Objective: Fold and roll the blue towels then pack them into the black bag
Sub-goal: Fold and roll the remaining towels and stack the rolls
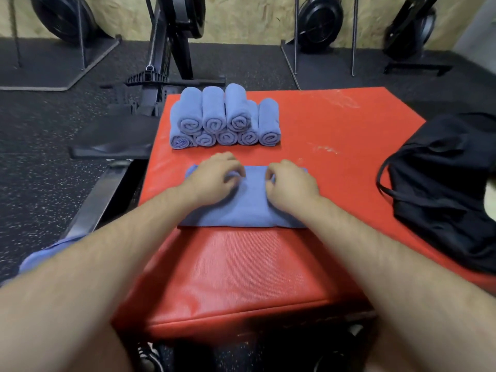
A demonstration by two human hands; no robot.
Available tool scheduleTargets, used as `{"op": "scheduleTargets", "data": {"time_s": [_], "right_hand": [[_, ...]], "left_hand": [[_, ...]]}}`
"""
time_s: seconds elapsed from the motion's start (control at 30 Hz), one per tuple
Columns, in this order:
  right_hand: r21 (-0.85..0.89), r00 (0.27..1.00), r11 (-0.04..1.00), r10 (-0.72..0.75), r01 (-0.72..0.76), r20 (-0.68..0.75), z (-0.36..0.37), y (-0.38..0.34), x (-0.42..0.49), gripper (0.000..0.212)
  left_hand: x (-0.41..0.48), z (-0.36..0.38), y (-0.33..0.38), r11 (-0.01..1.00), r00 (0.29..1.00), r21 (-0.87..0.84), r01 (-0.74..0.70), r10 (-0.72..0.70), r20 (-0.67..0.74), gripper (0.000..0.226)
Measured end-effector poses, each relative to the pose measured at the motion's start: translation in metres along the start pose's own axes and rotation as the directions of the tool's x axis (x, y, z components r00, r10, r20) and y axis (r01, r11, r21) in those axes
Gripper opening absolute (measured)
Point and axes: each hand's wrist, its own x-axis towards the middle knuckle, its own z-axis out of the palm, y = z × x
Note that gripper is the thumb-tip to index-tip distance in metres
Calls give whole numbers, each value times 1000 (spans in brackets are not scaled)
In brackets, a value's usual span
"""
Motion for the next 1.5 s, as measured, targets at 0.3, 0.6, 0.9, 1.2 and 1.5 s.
{"op": "scheduleTargets", "data": {"time_s": [0.3, 0.6, 0.9, 1.2, 1.5], "right_hand": [[-180, 987, 982, 82, -57, 137, 19, -41, -31, 47], [-257, 991, 961, -71, 99, 114, 10, -9, -21, 39], [-61, 971, 975, -207, 215, 115, 3, 11, -51, 32], [96, 817, 861, -505, 499, 278, -25, 22, -109, 16], [183, 804, 847, -531, 499, 268, -21, 48, -118, 38]], "left_hand": [[-2, 12, 11, 989, 994, 146, -30, 14, 109, 23], [-26, -3, 33, 981, 983, 177, 83, -110, 148, 22], [-71, -2, 52, 981, 990, 167, 96, -112, 89, 31], [-123, -19, 79, 994, 981, -55, -94, 102, 168, 20], [-144, -22, 58, 990, 965, -6, -139, 136, 225, 33]]}}
